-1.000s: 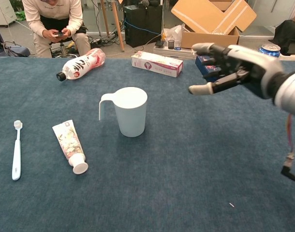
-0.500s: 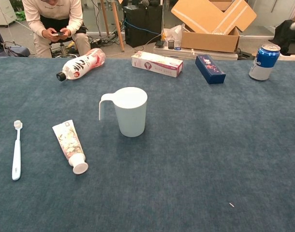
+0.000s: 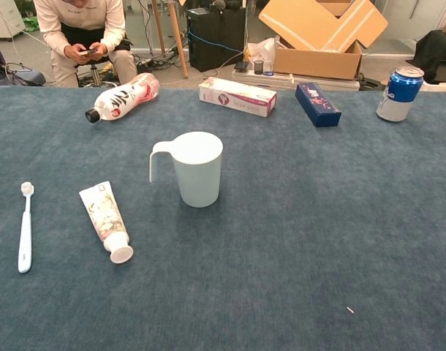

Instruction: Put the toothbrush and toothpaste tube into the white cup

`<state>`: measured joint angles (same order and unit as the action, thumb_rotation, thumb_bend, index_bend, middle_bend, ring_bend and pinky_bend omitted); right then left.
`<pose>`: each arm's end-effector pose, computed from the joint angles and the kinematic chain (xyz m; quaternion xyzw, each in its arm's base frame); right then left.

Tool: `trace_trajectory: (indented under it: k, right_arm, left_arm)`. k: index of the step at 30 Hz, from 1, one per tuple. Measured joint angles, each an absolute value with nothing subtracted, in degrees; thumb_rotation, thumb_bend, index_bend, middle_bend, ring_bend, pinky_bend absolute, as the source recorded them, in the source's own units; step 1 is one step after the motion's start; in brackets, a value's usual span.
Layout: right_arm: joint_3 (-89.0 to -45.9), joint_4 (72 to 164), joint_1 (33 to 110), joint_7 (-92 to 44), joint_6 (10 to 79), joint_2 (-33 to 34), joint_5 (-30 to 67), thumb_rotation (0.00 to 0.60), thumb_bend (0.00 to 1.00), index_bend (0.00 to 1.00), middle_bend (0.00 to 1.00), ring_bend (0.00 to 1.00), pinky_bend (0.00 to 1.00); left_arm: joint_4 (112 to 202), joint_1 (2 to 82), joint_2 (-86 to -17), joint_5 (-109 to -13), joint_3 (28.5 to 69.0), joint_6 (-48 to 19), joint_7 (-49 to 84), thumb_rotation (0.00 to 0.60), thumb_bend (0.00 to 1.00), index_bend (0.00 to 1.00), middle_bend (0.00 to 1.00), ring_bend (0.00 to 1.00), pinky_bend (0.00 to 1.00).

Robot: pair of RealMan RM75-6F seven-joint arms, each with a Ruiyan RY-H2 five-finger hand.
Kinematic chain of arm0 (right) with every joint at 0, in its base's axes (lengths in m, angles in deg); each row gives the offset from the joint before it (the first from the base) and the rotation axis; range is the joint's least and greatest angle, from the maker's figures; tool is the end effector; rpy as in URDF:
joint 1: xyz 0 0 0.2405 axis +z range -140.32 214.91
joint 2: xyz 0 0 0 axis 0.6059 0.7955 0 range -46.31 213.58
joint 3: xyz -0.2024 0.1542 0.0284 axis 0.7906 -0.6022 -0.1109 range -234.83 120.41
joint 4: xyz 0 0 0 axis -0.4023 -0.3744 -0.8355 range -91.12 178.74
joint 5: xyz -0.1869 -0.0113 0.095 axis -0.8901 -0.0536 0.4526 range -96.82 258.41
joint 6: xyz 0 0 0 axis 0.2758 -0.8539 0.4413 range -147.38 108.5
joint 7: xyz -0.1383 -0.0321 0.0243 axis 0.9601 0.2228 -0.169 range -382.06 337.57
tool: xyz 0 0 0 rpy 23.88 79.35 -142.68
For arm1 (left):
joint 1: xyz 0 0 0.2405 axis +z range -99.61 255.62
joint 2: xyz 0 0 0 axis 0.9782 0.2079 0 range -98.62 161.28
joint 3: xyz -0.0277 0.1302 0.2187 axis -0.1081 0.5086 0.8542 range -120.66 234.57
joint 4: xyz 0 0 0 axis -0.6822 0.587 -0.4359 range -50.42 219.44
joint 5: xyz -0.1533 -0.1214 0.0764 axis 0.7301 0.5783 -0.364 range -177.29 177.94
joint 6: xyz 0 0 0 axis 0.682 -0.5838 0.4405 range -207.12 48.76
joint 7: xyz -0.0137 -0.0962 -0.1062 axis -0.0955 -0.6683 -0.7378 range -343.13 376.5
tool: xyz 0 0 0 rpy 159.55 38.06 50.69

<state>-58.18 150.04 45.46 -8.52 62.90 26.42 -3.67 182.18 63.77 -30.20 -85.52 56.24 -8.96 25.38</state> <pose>-0.2687 -0.1859 0.1655 0.6428 -0.3607 0.3431 0.5822 -0.2813 0.2140 0.1258 -0.7062 -0.3769 -0.3140 0.5104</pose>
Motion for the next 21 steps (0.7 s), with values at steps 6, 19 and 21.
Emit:
trace_trajectory:
  k: [6, 19, 21]
  right_arm:
    - [-57.9, 148.1, 43.8, -11.3, 65.9, 26.2, -5.9, 0.6, 0.0, 0.0, 0.0, 0.0, 0.15]
    - [-58.6, 144.1, 41.3, -19.1, 69.5, 25.6, -7.9, 0.6, 0.0, 0.0, 0.0, 0.0, 0.15]
    - [-58.6, 143.9, 41.2, -19.4, 69.4, 25.5, -7.9, 0.6, 0.0, 0.0, 0.0, 0.0, 0.15]
  left_arm:
    - [179.9, 61.9, -34.9, -82.1, 54.8, -11.2, 28.6, 0.6, 0.01, 0.19, 0.08, 0.06, 0.18]
    - [178.6, 60.0, -43.1, -70.9, 51.8, -12.0, 38.7, 0.6, 0.0, 0.0, 0.0, 0.0, 0.02]
    - [178.5, 59.7, -44.1, -69.8, 51.5, -11.9, 39.6, 0.6, 0.0, 0.0, 0.0, 0.0, 0.01]
